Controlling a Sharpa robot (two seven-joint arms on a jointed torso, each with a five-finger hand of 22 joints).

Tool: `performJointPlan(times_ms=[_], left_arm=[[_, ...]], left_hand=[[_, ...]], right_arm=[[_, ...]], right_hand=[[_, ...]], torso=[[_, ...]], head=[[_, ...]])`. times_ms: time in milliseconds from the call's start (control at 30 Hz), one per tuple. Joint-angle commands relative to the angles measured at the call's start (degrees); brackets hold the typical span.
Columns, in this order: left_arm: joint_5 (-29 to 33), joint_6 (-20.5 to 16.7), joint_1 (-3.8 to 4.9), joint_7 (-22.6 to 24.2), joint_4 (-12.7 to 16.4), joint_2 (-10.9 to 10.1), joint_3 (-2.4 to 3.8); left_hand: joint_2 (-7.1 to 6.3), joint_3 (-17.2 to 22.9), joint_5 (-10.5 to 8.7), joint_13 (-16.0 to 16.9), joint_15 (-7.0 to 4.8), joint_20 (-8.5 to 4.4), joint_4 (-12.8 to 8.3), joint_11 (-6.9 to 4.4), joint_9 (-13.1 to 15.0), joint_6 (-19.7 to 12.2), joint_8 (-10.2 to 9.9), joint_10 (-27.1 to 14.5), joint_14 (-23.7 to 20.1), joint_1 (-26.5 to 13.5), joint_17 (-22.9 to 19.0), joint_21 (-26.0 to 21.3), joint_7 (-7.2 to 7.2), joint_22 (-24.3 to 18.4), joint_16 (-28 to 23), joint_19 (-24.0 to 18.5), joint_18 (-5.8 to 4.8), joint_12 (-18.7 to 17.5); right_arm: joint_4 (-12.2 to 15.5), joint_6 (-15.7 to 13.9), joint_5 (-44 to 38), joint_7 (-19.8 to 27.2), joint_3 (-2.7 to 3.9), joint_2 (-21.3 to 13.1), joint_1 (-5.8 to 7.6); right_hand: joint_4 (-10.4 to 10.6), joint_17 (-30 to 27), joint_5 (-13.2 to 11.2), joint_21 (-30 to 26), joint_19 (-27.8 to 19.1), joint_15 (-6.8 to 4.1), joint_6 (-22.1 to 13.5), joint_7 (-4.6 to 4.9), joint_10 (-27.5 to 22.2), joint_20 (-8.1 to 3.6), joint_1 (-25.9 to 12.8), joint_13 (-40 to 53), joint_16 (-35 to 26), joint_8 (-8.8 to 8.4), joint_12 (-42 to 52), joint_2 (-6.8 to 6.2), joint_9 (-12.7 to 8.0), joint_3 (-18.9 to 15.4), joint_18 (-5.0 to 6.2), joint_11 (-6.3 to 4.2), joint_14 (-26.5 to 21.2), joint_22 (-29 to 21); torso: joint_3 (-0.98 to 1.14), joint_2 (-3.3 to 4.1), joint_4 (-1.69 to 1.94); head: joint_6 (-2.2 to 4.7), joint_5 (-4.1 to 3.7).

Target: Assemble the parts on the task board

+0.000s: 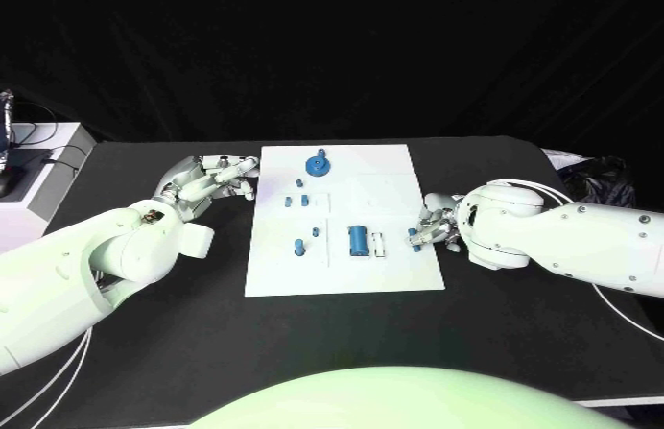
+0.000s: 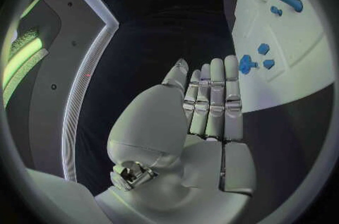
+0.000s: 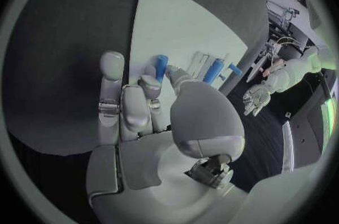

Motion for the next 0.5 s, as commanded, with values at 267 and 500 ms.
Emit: performJointPlan(times_ms=[267, 500], left_arm=[[-0.2, 0.5, 0.0, 0.3, 0.2, 0.0, 0.04], [-0.2, 0.5, 0.0, 0.2, 0.2, 0.0, 0.04]], left_hand=[[-0.1, 0.0, -0.03, 0.1, 0.27, 0.05, 0.3, 0.21, 0.0, -0.6, -0.3, -0.4, 0.0, -0.4, -0.1, -0.4, 0.15, 0.1, 0.1, 0.3, 0.08, 0.1], [-0.1, 0.0, -0.03, 0.1, 0.27, 0.06, 0.3, 0.21, 0.0, -0.6, -0.2, -0.4, 0.0, -0.4, -0.1, -0.4, 0.15, 0.1, 0.1, 0.3, 0.09, 0.1]], right_arm=[[0.0, 0.8, 4.4, 1.4, -0.59, 0.0, -0.87], [1.4, -2.0, 7.3, 1.2, -0.49, -0.7, -0.21]], right_hand=[[-19.9, 0.1, -0.2, 0.2, 1.8, 0.43, 0.7, 0.46, 0.2, 0.47, 0.3, -0.2, -0.5, -0.36, 0.6, 0.53, -21.8, 19.7, 1.35, 0.37, 0.1, 2.6], [-20.3, -0.1, 0.3, 0.2, 1.8, 0.34, 1.3, 0.29, 0.4, 0.4, 0.5, -0.2, -0.8, -0.19, 0.8, 0.3, -22.1, 19.7, 1.37, 0.21, 0.1, 2.6]], torso=[[0.0, -0.01, 0.01], [0.0, 0.01, -0.01]], head=[[-0.05, 0.04], [-0.1, 0.1]])
